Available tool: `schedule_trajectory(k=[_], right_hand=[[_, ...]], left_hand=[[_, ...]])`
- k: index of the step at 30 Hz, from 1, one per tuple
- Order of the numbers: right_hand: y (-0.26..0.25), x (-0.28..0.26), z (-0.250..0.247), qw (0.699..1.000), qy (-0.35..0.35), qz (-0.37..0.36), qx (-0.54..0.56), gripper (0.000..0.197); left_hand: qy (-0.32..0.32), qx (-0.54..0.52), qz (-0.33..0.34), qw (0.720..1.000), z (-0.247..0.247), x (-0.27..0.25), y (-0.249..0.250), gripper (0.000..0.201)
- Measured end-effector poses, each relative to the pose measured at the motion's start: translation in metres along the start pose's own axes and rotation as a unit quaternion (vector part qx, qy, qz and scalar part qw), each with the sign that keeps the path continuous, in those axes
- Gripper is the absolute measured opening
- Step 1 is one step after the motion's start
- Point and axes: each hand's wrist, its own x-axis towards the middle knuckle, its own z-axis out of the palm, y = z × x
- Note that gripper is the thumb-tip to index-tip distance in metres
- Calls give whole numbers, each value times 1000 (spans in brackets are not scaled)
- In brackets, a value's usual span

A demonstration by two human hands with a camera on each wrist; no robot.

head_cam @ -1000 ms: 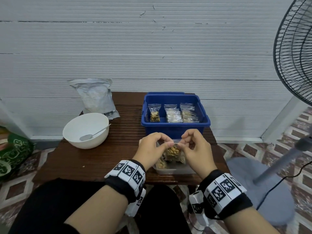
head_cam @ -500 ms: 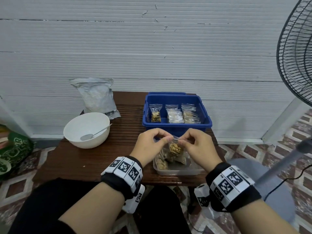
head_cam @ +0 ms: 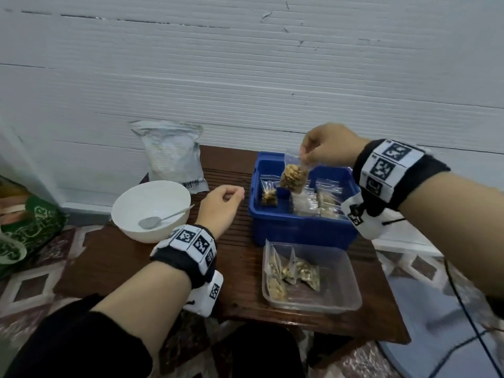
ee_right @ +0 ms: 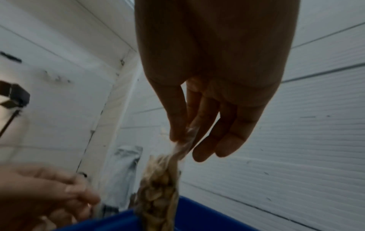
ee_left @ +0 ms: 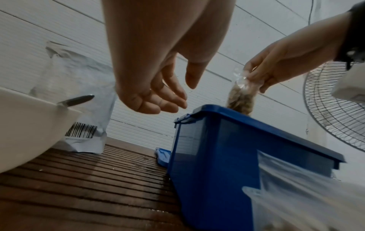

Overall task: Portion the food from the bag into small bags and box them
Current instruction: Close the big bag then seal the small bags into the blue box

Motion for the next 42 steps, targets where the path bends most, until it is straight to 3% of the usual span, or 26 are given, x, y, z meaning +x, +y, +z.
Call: schedule_trajectory(k=[3,8,15,19,22,26,31,35,42], right_hand=[[3,38,15,993,-76,-4,-89,7],[12,89,47,975,-143,-2,-169,6],[18,133,76,951,-252,-11,-181,16],[16,142,90,946,-274,-7,-174,14],[14,143,98,948,-260,-4,-185,15],[14,140,98,954,-190,-39,-229,21],[20,135,94,958,-146,-75,-235,15],[19,125,82,975,-140,-58,-160,6],[7,75,44,994,-99,-37,4,9]], left_hand=[[-42,-14,-15,999,6,14,0,27],[-107,-50,-31,993,15,35,-6,42],[-127,-113,-37,985,21,44,-17,43],[-127,-135,-41,982,22,45,-20,41],[-124,-140,-40,982,24,46,-22,40],[-116,-149,-41,981,25,47,-24,38],[-113,-150,-40,981,25,45,-22,40],[-124,-127,-36,983,21,40,-19,45],[-102,-69,-39,992,19,12,-8,45]])
